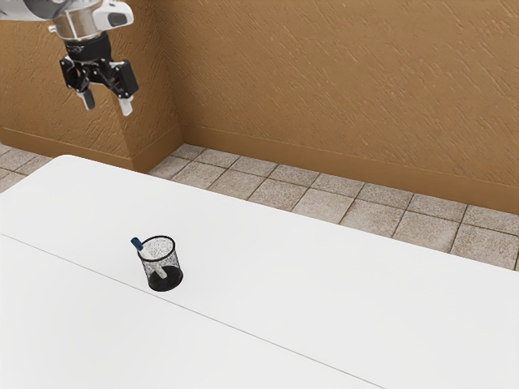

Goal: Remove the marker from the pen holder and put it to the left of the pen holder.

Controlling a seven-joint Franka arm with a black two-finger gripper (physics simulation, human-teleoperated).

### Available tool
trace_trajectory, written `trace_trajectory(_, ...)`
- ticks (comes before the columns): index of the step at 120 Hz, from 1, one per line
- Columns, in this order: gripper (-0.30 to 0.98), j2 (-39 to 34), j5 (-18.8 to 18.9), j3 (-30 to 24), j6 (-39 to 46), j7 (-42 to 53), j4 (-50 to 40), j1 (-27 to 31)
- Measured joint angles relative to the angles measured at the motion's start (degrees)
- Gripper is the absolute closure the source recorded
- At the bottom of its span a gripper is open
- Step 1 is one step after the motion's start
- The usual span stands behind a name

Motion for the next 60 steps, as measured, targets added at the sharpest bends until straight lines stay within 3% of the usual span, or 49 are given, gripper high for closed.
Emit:
trace_trajectory(32,0.02,-0.1,-0.1,-0.6,-0.2,0.1,0.5,0.6)
trace_trajectory(60,0.02,9.0,-1.7,-0.5,0.6,0.0,0.6,0.5)
